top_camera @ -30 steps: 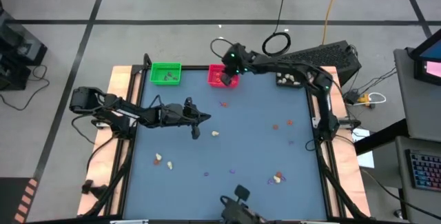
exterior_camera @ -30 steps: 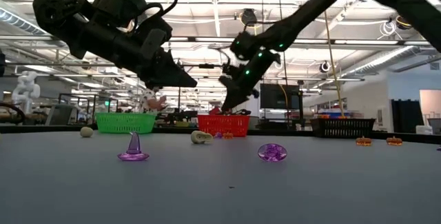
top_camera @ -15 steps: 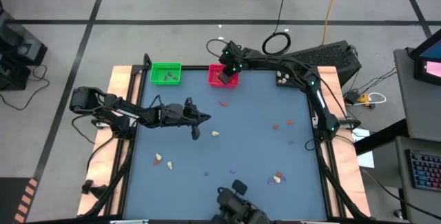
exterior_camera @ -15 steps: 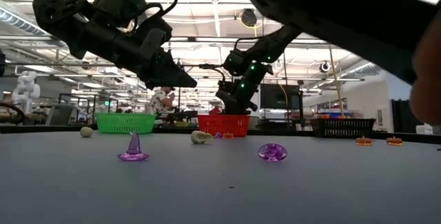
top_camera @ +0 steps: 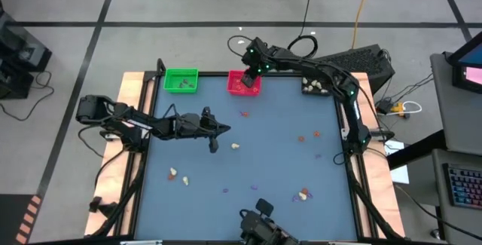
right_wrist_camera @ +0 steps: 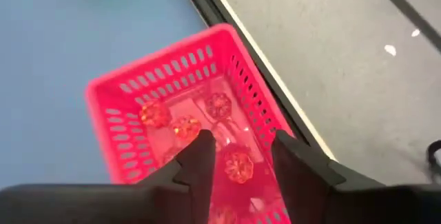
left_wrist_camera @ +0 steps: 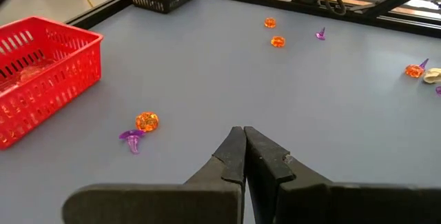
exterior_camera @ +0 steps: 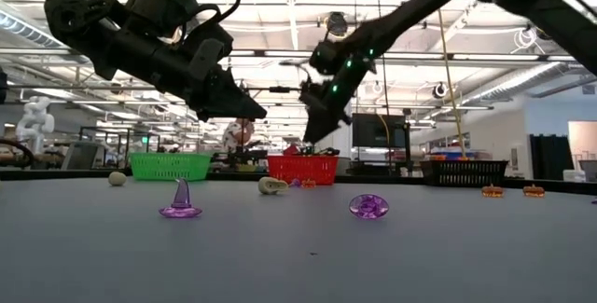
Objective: Sort Halloween decoration
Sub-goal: Put the purple witch hat toy into the green bin
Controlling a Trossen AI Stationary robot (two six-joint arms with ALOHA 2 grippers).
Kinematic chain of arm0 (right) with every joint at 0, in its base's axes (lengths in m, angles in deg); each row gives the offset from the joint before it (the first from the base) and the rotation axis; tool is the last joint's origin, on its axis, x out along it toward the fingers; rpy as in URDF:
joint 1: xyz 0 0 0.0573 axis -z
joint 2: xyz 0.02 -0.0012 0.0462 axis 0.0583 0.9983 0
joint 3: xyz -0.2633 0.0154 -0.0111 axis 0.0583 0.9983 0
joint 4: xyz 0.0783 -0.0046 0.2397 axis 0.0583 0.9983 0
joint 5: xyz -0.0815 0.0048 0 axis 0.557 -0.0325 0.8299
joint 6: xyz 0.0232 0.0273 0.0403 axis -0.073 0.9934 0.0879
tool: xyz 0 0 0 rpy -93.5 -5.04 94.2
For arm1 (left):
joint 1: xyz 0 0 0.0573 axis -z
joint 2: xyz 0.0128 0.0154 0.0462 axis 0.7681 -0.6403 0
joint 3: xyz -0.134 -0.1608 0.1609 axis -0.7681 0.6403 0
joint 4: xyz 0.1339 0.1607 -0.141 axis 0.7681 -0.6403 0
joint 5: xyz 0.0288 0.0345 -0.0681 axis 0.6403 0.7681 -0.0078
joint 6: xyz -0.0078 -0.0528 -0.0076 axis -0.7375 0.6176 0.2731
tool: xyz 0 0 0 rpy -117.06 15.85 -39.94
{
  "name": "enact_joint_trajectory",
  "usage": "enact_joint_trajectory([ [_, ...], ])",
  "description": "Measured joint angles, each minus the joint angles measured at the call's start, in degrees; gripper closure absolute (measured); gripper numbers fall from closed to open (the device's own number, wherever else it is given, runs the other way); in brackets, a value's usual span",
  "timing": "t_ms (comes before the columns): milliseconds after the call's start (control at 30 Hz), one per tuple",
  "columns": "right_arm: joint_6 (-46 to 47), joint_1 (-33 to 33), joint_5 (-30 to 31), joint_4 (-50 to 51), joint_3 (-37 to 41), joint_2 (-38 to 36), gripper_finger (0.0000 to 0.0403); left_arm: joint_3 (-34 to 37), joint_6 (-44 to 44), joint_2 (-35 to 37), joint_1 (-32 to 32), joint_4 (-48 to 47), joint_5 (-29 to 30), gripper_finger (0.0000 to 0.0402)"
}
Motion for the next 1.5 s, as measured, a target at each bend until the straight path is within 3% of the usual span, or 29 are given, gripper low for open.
enact_joint_trajectory([
  [167,-4.07,-2.81,-0.01,1.43,1.93,-4.86,0.0331,0.00,-0.03,0.00,0.00,-0.26,0.00,0.0394],
  [300,-5.07,-5.49,-0.09,-4.61,7.92,-8.43,0.0394,0.00,-0.10,0.00,0.00,-1.16,0.00,0.0394],
  [533,-2.24,-9.47,0.36,-20.09,25.66,-17.18,0.0401,0.02,-0.36,0.00,0.00,-2.21,0.00,0.0394],
  [800,2.36,-16.46,4.81,-37.01,47.62,-30.10,0.0402,0.02,-0.32,0.00,0.00,-3.82,-0.89,0.0394],
  [1000,6.04,-24.20,9.91,-44.09,59.91,-37.23,0.0402,-3.06,-0.43,0.00,1.44,-16.87,-1.09,0.0394],
  [1233,9.44,-34.26,18.00,-46.34,66.44,-41.52,0.0402,-8.63,-1.39,0.00,7.13,-29.84,-3.04,0.0394],
  [1500,12.38,-43.58,21.03,-46.29,68.04,-43.13,0.0403,-9.51,3.10,-0.02,14.77,-29.86,-3.63,0.0362],
])
